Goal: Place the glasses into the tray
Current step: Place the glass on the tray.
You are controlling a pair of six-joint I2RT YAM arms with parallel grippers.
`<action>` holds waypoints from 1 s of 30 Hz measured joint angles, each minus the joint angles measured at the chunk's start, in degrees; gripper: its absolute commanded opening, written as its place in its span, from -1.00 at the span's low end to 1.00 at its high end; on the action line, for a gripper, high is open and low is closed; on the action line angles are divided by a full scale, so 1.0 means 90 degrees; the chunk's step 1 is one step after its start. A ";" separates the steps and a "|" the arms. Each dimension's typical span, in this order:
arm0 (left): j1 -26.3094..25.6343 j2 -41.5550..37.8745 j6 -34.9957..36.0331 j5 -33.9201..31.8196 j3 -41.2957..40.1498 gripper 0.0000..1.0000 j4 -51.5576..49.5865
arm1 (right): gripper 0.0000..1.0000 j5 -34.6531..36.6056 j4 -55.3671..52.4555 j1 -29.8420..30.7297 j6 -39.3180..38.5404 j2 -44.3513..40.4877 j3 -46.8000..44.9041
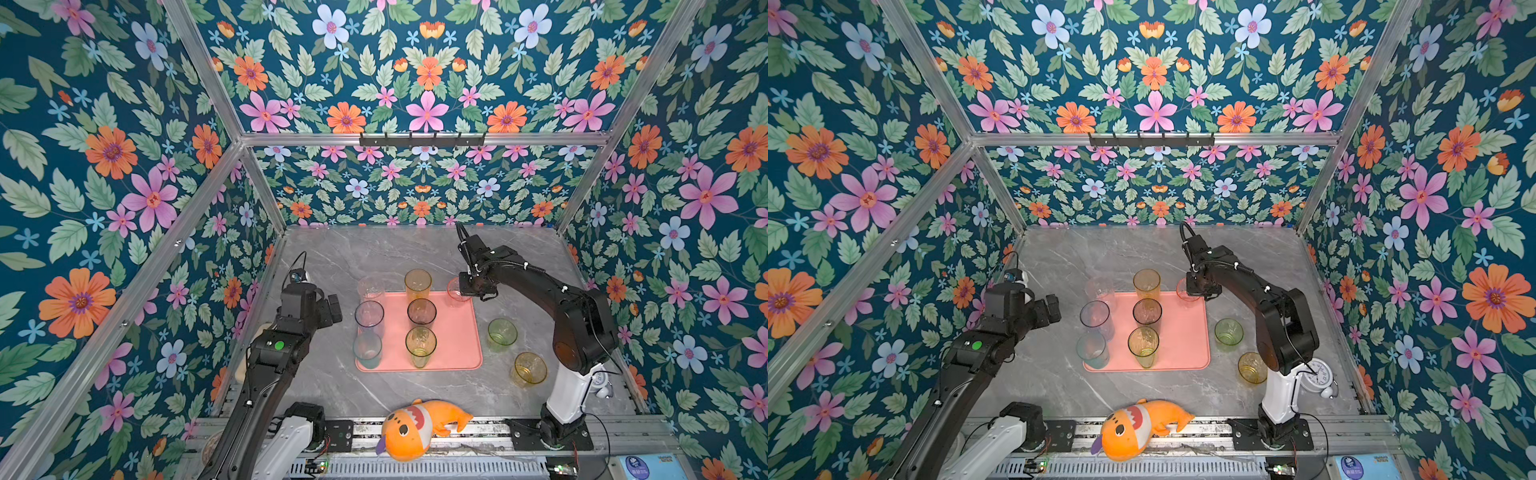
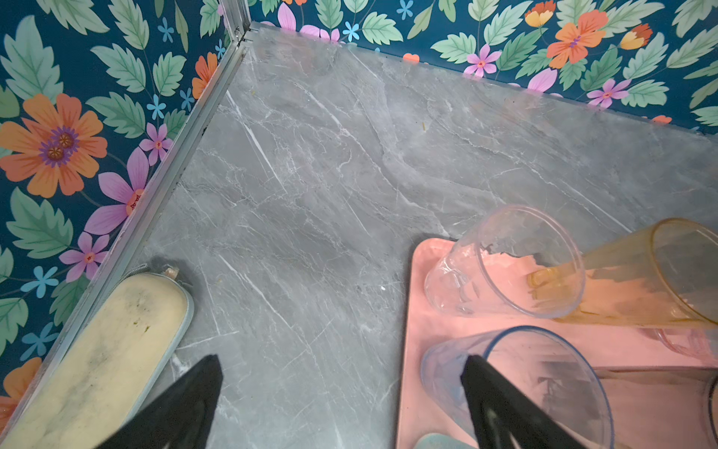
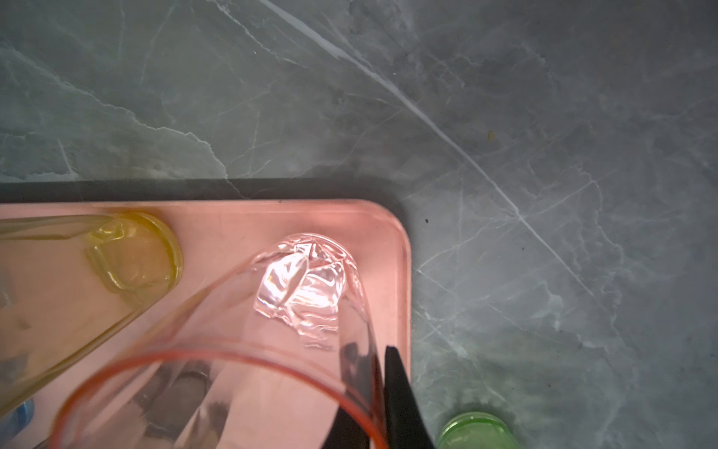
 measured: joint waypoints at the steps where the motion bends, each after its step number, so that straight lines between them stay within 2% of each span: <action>1: 0.0000 -0.0005 0.0000 0.0000 0.0000 0.99 0.0000 | -0.92 0.0010 -0.0005 0.0000 -0.0010 0.0007 0.0007; 16: 0.0000 -0.0015 -0.0002 0.0022 -0.0041 0.99 0.0022 | -0.92 0.0036 0.0007 0.0000 -0.0010 0.0236 -0.0061; 30: 0.0000 -0.0024 -0.0005 0.0022 -0.0061 0.98 0.0036 | -0.81 0.0100 0.0005 0.0005 -0.0010 0.0359 0.0046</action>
